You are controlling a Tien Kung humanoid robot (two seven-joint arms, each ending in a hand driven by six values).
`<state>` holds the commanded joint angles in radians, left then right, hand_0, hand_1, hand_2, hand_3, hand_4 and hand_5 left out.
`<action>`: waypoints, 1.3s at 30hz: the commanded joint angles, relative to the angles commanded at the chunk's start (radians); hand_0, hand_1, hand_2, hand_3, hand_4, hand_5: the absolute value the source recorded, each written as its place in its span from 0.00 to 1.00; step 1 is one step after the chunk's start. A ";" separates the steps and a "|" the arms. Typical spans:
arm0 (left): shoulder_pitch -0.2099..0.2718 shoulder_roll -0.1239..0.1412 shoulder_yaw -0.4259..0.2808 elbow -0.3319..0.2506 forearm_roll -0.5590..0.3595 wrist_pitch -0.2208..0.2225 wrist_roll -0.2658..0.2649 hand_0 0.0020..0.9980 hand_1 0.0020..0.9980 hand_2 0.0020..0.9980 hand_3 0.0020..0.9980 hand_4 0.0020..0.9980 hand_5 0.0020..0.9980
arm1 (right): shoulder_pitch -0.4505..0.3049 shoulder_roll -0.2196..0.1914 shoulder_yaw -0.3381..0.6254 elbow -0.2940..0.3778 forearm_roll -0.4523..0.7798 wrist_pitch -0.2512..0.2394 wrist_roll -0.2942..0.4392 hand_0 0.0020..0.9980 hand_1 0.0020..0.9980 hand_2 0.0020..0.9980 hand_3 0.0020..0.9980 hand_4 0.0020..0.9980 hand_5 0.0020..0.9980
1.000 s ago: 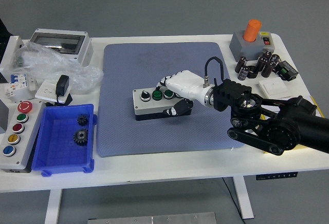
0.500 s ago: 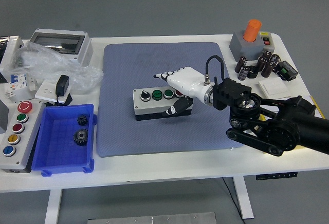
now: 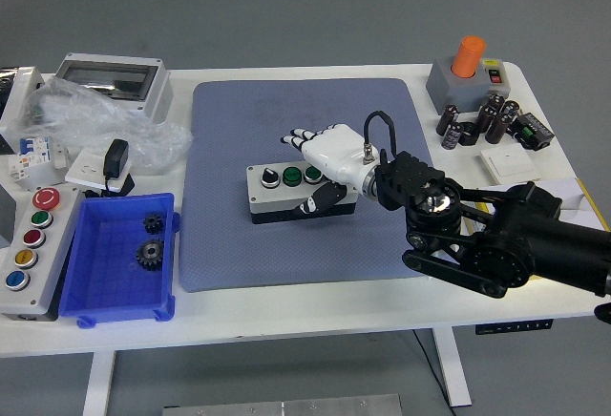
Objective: Pick up the button,place it on the desk,press the button,press the button
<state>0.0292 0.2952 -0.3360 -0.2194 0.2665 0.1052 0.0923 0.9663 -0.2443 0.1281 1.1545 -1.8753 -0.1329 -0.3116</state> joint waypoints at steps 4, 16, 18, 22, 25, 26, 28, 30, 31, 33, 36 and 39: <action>0.000 0.001 0.002 0.000 -0.001 0.000 -0.001 0.62 0.65 0.61 0.64 0.68 0.34 | 0.006 0.018 -0.001 -0.010 0.013 -0.006 -0.011 0.73 0.76 1.00 1.00 1.00 0.58; 0.000 0.001 0.003 0.000 -0.001 0.000 -0.001 0.62 0.65 0.61 0.64 0.67 0.33 | 0.019 0.067 0.002 -0.069 0.032 -0.024 -0.059 0.73 0.75 1.00 1.00 1.00 0.59; 0.000 0.001 0.002 0.000 -0.001 0.000 -0.001 0.62 0.65 0.61 0.63 0.66 0.33 | 0.019 0.068 0.000 -0.073 0.033 -0.025 -0.061 0.72 0.75 1.00 1.00 1.00 0.60; 0.001 0.001 0.002 0.000 -0.001 0.000 -0.001 0.62 0.65 0.61 0.63 0.66 0.33 | 0.018 0.070 -0.001 -0.076 0.033 -0.031 -0.062 0.72 0.75 1.00 1.00 1.00 0.60; 0.001 0.001 0.000 0.000 0.001 -0.001 -0.001 0.62 0.65 0.61 0.63 0.66 0.33 | 0.018 0.069 0.000 -0.071 0.033 -0.029 -0.062 0.72 0.75 1.00 1.00 1.00 0.60; 0.001 0.001 0.000 0.000 0.002 -0.001 -0.001 0.62 0.65 0.61 0.63 0.66 0.33 | 0.018 0.066 0.001 -0.064 0.034 -0.028 -0.061 0.72 0.75 1.00 1.00 1.00 0.60; 0.002 0.001 0.000 0.000 0.002 -0.003 -0.002 0.62 0.65 0.61 0.63 0.66 0.33 | 0.018 0.058 0.003 -0.049 0.043 -0.023 -0.056 0.72 0.75 1.00 1.00 1.00 0.60; 0.002 0.001 0.001 0.000 0.002 -0.005 -0.002 0.62 0.65 0.61 0.63 0.66 0.33 | 0.017 0.044 0.006 -0.026 0.068 -0.019 -0.047 0.72 0.75 1.00 1.00 1.00 0.60; 0.002 0.001 0.000 0.000 0.003 -0.005 -0.002 0.62 0.65 0.61 0.63 0.66 0.33 | 0.016 0.033 0.011 -0.010 0.088 -0.017 -0.040 0.72 0.75 1.00 1.00 1.00 0.60; 0.002 0.001 -0.001 0.000 0.003 -0.006 -0.003 0.62 0.65 0.61 0.63 0.66 0.33 | 0.010 0.006 0.034 0.023 0.126 -0.017 -0.028 0.72 0.75 1.00 1.00 1.00 0.60; 0.001 0.000 -0.002 0.000 0.003 -0.006 -0.004 0.62 0.65 0.61 0.63 0.66 0.33 | -0.007 -0.048 0.090 0.086 0.153 -0.016 -0.017 0.72 0.75 1.00 1.00 1.00 0.62; 0.002 -0.001 -0.002 0.001 0.002 -0.006 -0.005 0.62 0.65 0.61 0.63 0.66 0.33 | -0.030 -0.107 0.149 0.153 0.131 -0.009 -0.024 0.72 0.75 1.00 1.00 1.00 0.62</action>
<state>0.0312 0.2947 -0.3378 -0.2189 0.2682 0.0990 0.0875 0.9358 -0.3510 0.2768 1.3074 -1.7442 -0.1423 -0.3359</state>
